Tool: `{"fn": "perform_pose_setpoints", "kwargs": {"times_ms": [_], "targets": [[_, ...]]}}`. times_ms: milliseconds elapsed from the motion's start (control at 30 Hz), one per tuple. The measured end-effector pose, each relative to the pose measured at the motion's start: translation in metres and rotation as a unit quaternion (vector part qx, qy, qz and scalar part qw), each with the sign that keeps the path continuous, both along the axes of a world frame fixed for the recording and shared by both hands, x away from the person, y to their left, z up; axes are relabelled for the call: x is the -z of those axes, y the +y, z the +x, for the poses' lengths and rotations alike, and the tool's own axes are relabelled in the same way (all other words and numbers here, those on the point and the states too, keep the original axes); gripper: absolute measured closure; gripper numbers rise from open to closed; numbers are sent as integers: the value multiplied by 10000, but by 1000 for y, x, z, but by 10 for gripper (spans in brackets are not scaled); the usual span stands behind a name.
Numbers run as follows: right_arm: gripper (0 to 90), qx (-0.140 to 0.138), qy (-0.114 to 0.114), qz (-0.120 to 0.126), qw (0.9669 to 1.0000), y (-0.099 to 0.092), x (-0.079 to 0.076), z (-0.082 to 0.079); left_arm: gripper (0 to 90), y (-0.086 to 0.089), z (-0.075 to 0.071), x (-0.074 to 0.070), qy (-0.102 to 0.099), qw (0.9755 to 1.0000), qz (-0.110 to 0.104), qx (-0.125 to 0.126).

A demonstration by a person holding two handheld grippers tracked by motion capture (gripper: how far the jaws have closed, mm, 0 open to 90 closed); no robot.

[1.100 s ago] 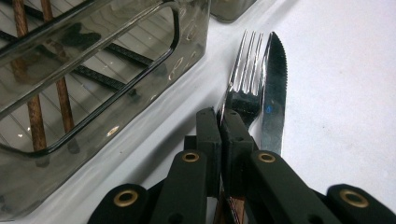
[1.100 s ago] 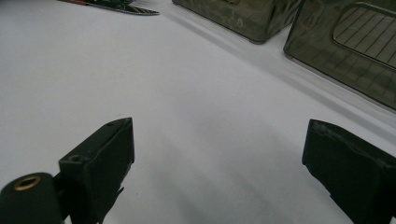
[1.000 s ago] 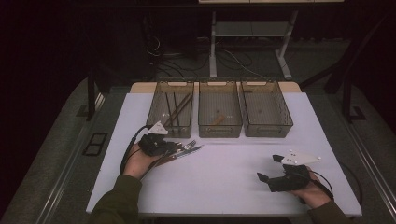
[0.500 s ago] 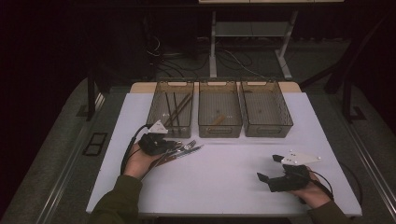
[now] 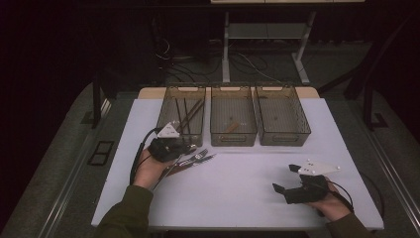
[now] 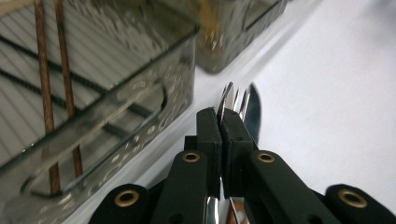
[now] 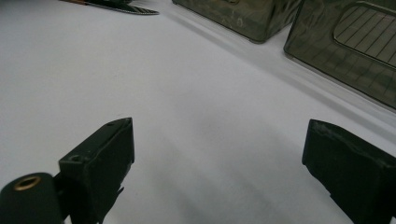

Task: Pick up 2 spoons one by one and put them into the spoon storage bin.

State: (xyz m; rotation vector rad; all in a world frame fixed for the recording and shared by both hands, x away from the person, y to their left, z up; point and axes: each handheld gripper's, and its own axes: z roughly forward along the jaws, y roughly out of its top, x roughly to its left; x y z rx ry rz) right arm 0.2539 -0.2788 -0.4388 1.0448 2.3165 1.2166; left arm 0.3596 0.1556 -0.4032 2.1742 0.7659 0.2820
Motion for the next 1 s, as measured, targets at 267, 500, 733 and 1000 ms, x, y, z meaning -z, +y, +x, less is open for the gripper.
{"fn": "perform_pose_setpoints", "kwargs": {"times_ms": [267,500,733,1000], "targets": [[94,0,5,2,10000,0,0,0,875,-15,5,-17,-129,9997,-206,8],[94,13,27,14,10000,-1,0,0,875,-36,19,-33,-262,9991,-323,84],[94,15,2,83,10000,-2,-2,-1,874,-56,35,-48,-416,9982,-414,115],[94,-15,-7,115,9999,-2,-3,-2,874,-80,59,-62,-580,9970,-504,110]]}}
